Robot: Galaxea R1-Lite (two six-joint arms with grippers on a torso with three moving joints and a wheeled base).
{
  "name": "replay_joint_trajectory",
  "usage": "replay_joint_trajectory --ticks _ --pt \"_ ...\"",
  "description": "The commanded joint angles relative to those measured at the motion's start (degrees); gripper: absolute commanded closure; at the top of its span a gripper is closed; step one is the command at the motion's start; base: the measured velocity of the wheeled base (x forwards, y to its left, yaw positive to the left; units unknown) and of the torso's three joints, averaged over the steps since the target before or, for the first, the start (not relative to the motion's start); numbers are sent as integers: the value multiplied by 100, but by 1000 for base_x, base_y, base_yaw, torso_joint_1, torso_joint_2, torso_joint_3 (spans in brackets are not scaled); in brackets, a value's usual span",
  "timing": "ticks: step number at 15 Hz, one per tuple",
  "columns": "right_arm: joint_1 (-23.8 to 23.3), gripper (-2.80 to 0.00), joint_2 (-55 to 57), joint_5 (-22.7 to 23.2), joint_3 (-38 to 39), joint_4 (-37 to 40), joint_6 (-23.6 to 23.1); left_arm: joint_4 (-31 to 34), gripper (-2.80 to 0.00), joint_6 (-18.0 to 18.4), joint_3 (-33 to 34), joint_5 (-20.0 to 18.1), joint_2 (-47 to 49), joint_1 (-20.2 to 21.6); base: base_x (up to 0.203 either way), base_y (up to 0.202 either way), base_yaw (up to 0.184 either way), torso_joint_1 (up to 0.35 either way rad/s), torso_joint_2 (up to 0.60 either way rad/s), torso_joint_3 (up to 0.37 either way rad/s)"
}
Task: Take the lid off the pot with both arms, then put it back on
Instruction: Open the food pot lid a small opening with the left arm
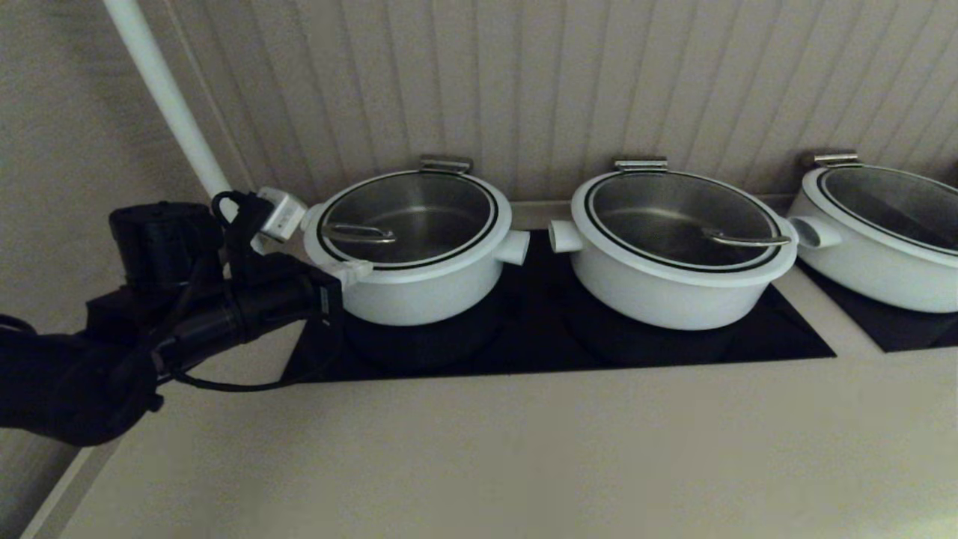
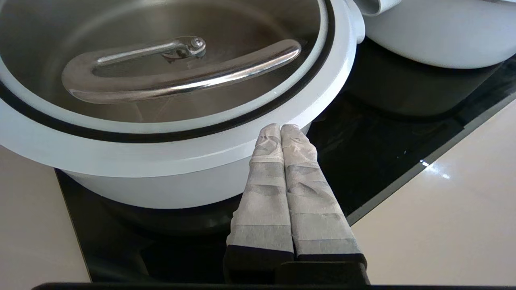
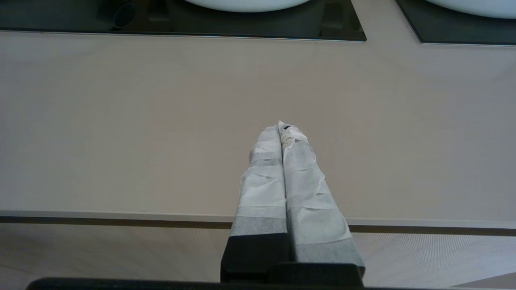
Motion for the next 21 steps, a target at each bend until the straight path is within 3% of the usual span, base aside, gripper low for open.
replay_joint_trajectory --ticks 1,6,21 --pt "0 0 9 3 1 4 -3 -28 0 2 -2 -10 31 -2 0 0 0 0 0 0" --pt "0 0 9 3 1 4 -3 -28 0 2 -180 314 200 7 0 0 0 0 0 0" --pt "0 0 9 3 1 4 -3 -29 0 -24 -591 438 396 144 0 0 0 0 0 0"
